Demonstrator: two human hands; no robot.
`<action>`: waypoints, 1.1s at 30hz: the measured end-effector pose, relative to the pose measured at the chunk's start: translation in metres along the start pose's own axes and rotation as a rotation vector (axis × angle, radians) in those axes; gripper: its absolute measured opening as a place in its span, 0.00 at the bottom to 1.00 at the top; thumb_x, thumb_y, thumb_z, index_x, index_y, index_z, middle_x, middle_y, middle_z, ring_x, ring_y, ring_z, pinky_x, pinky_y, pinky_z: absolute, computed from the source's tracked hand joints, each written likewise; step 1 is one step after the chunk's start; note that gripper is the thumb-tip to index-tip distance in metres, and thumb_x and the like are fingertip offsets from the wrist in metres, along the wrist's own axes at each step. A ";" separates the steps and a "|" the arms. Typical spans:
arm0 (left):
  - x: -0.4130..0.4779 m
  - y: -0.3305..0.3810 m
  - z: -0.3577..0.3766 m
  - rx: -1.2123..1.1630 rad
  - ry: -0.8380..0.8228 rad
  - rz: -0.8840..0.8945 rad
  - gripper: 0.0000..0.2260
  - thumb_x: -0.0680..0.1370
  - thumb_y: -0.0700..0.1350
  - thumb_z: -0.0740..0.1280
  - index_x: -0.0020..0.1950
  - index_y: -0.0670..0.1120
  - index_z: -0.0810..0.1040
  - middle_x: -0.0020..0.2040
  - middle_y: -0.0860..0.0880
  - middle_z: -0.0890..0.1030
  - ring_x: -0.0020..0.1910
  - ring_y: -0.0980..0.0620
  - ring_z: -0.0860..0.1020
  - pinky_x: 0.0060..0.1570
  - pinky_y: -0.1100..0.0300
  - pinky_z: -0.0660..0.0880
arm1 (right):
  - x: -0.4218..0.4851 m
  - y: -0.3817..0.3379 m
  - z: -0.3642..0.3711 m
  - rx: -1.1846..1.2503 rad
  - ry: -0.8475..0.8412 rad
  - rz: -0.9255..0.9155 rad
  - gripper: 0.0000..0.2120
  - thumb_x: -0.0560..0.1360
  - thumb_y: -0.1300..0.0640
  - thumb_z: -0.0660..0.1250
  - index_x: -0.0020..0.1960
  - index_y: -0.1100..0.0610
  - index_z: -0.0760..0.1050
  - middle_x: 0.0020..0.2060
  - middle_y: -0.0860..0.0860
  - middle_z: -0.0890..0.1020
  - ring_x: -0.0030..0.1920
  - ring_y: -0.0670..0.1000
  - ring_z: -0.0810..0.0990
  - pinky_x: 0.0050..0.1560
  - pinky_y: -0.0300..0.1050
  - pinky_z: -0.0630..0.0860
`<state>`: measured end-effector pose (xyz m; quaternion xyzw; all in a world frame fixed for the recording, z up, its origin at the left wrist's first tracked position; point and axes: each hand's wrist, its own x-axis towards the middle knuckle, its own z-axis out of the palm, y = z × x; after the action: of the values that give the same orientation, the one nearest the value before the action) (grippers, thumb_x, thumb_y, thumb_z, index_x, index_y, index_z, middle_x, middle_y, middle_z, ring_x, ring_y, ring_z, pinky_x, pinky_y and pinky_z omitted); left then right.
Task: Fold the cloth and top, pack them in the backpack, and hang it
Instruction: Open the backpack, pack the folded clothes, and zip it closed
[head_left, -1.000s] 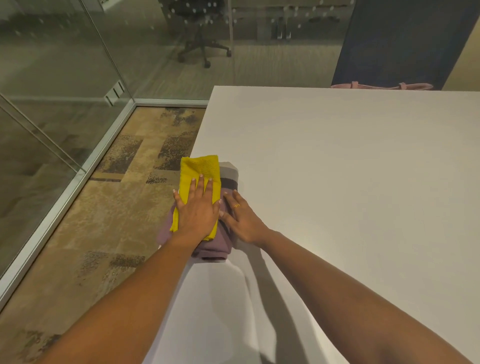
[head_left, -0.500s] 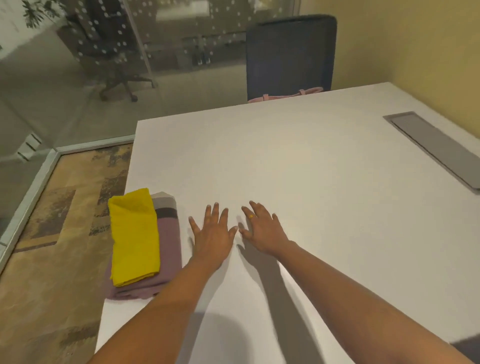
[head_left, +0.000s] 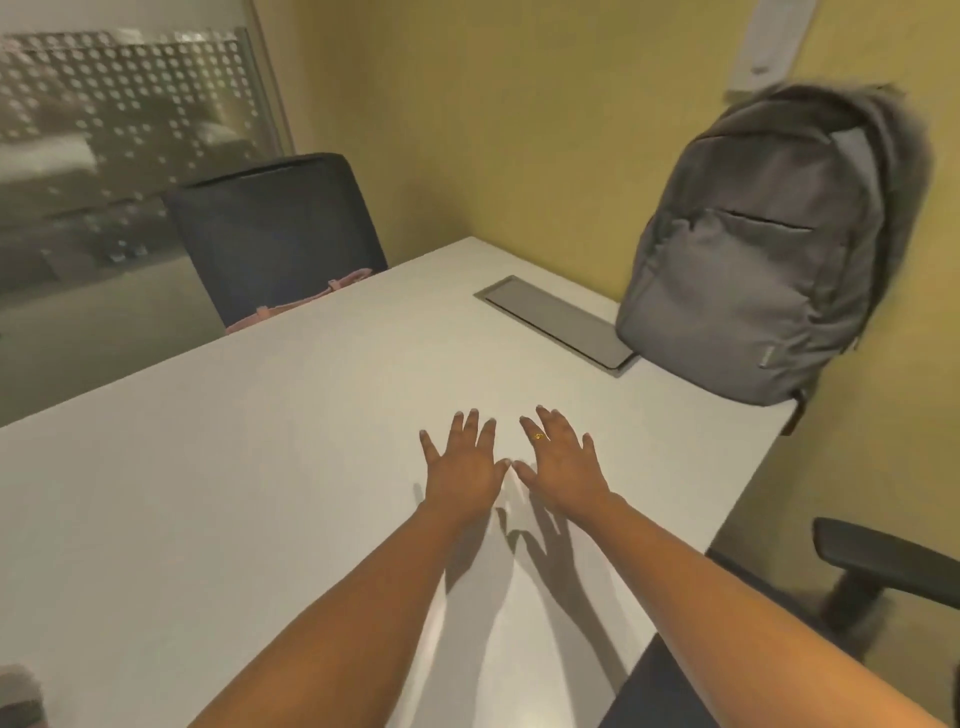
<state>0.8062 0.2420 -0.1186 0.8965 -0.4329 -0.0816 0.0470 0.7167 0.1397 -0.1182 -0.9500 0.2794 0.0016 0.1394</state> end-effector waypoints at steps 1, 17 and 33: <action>0.011 0.017 -0.004 0.010 0.009 0.038 0.26 0.82 0.55 0.49 0.77 0.47 0.48 0.78 0.47 0.46 0.77 0.49 0.43 0.70 0.36 0.43 | 0.001 0.016 -0.012 -0.012 0.019 0.030 0.28 0.80 0.47 0.54 0.76 0.53 0.48 0.77 0.51 0.46 0.76 0.52 0.44 0.73 0.60 0.48; 0.227 0.240 -0.100 -0.026 0.179 0.321 0.31 0.79 0.56 0.57 0.76 0.47 0.48 0.78 0.47 0.48 0.77 0.48 0.47 0.70 0.39 0.51 | 0.065 0.241 -0.183 -0.149 0.345 0.311 0.32 0.79 0.47 0.58 0.76 0.52 0.46 0.76 0.51 0.44 0.76 0.52 0.42 0.72 0.63 0.47; 0.356 0.336 -0.190 -0.143 0.544 0.439 0.32 0.78 0.46 0.62 0.76 0.45 0.47 0.77 0.45 0.47 0.75 0.44 0.52 0.67 0.43 0.64 | 0.145 0.326 -0.281 -0.202 0.743 0.511 0.35 0.77 0.51 0.62 0.76 0.52 0.45 0.75 0.58 0.40 0.75 0.60 0.41 0.71 0.65 0.51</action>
<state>0.8017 -0.2428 0.0826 0.7654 -0.5802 0.1420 0.2395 0.6451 -0.2743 0.0541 -0.7957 0.5341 -0.2775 -0.0684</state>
